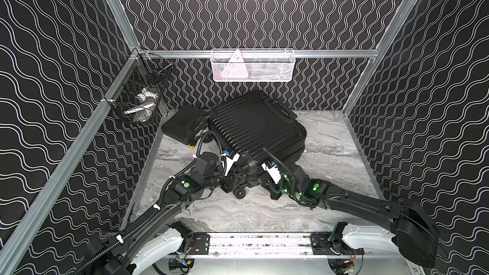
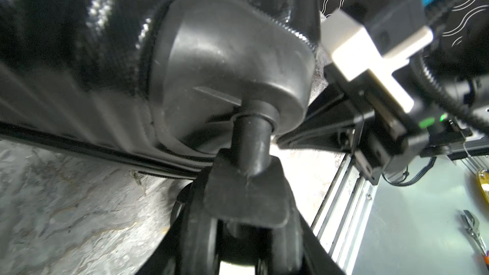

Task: Close the suitcase zippers
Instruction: Zip the zipper on the suitcase.

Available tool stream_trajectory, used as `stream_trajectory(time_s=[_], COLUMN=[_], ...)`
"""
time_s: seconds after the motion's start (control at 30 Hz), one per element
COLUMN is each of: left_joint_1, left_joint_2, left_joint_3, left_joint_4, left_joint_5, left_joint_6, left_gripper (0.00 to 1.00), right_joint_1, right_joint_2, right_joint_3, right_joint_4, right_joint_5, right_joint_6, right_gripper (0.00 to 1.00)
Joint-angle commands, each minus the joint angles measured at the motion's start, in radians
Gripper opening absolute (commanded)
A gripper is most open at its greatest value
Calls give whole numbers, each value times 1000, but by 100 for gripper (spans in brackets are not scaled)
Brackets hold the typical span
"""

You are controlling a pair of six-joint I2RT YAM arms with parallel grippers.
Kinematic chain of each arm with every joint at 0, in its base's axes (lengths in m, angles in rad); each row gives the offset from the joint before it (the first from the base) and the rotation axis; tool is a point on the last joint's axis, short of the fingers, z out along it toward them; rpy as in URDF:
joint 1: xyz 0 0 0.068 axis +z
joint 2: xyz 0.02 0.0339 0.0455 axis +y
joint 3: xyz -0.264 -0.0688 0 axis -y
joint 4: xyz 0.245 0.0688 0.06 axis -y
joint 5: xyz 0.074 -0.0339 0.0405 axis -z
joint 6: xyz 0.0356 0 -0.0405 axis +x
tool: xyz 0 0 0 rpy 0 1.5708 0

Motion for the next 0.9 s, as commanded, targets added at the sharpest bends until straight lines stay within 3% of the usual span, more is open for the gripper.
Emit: stream_trajectory(time_s=[0.0, 0.33, 0.87], left_joint_1=[-30, -134, -275], left_joint_2=[0, 74, 148], left_joint_3=[-9, -18, -1], left_joint_4=[228, 348, 424], left_joint_5=[-231, -319, -367], left_joint_6=[-167, -258, -283], left_gripper=[0, 0, 0], right_joint_1=[77, 289, 344], right_joint_2=[11, 130, 210], right_joint_3=[-21, -14, -11], right_joint_4=[145, 334, 477], right_joint_5=[-32, 159, 300], right_joint_6=[56, 95, 89], right_gripper=[0, 0, 0])
